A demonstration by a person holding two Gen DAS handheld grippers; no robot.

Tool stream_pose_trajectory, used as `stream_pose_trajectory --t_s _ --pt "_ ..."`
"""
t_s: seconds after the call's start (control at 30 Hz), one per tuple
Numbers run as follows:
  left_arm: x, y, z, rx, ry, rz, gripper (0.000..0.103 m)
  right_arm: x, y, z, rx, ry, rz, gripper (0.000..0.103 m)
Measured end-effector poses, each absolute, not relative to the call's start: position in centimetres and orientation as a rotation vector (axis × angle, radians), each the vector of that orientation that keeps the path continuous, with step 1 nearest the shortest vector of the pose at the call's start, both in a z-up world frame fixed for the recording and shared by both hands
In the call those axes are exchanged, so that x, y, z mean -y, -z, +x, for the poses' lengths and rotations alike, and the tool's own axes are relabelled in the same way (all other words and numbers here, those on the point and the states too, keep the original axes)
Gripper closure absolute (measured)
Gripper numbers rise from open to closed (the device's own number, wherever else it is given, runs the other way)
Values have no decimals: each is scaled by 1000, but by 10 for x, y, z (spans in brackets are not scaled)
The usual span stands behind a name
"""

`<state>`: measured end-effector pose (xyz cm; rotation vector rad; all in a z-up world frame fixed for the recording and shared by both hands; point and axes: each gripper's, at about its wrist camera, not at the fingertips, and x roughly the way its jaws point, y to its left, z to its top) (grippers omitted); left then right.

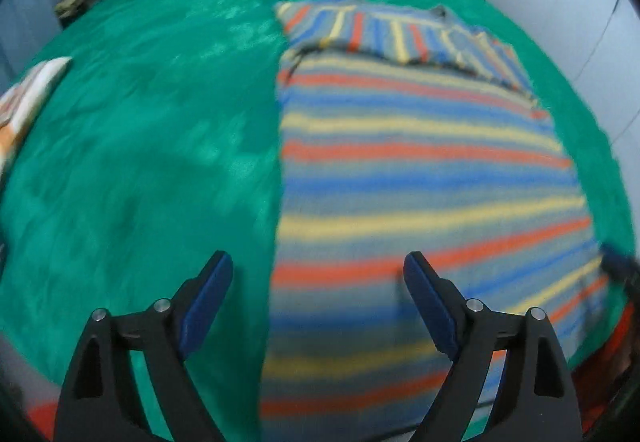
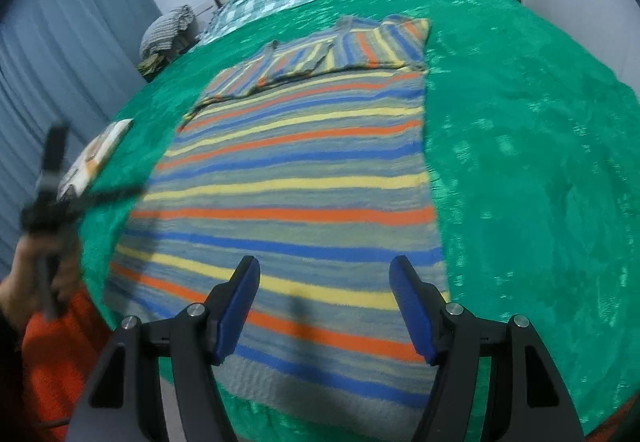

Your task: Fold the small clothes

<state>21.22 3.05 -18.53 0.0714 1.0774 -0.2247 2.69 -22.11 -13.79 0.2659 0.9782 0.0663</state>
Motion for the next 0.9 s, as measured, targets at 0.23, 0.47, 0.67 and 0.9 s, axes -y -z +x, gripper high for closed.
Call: stream_pose_trajectory --t_s 0.23,0.47,0.67,0.9 --pt "-21 198 178 -1030 132 105 10 221 142 23 -999 22 182 36" --pt "-11 208 168 -1025 139 160 10 213 150 14 -1018 55 97 36" --pt "-17 209 167 -1029 143 139 9 206 152 11 -1020 67 55 34" --pt "-16 210 167 -1023 131 147 8 200 158 12 -1031 54 22 30"
